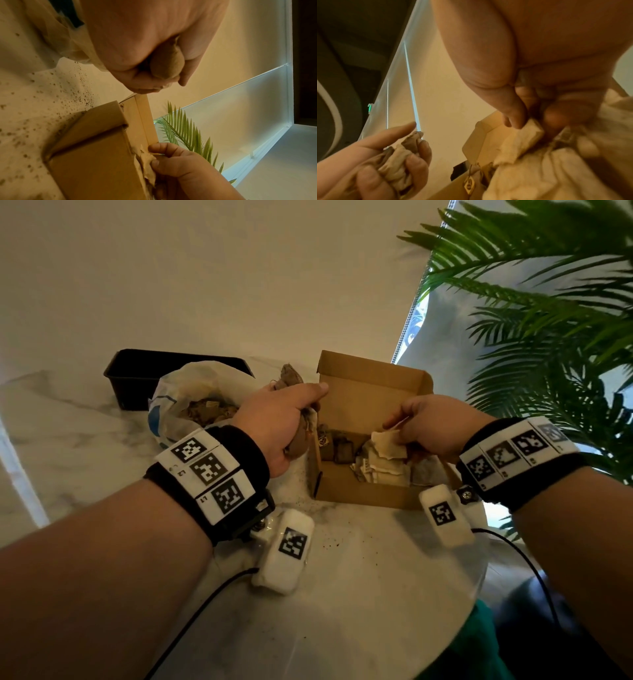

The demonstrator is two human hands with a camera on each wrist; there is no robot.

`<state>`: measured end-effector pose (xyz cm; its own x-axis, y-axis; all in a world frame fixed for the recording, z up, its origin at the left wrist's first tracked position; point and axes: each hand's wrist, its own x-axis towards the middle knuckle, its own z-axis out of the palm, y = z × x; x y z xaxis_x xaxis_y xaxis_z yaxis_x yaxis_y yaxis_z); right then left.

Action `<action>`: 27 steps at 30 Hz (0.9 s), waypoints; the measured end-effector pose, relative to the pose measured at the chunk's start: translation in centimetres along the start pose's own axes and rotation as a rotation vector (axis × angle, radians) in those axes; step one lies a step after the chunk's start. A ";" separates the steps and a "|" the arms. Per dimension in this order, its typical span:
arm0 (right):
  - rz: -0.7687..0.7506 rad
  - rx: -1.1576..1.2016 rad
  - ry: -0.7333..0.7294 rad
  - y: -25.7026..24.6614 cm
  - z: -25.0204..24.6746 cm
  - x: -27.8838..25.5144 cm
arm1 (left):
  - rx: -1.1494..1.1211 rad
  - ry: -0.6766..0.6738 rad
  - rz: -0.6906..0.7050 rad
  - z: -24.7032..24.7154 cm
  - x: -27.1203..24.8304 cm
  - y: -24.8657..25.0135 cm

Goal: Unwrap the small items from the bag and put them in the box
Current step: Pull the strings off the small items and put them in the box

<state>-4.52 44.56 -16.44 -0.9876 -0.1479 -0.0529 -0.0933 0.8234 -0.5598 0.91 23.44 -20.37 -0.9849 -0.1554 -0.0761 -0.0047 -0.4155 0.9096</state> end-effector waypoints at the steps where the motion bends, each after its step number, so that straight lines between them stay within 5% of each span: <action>1: -0.005 -0.049 0.006 -0.1 0.0 0.1 | -0.013 0.001 -0.014 0.0 -0.1 0.1; 8: -0.100 -0.291 0.121 -1.4 0.0 0.4 | -0.104 0.004 -0.093 0.0 -0.3 0.6; 12: -0.197 0.207 0.240 -3.2 0.8 0.4 | -0.253 -0.008 -0.132 -0.2 -0.3 1.0; 15: -0.237 0.530 0.200 -5.7 2.5 0.2 | -0.320 -0.031 -0.162 -0.4 -0.3 1.3; 27: -0.209 0.948 -0.017 -5.8 7.2 -0.7 | -0.086 -0.154 -0.135 0.4 -1.2 1.3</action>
<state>-2.34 35.90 -19.13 -0.9599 -0.2554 0.1159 -0.1191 -0.0029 -0.9929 2.05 23.42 -18.96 -0.9911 0.0433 -0.1256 -0.1304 -0.4988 0.8568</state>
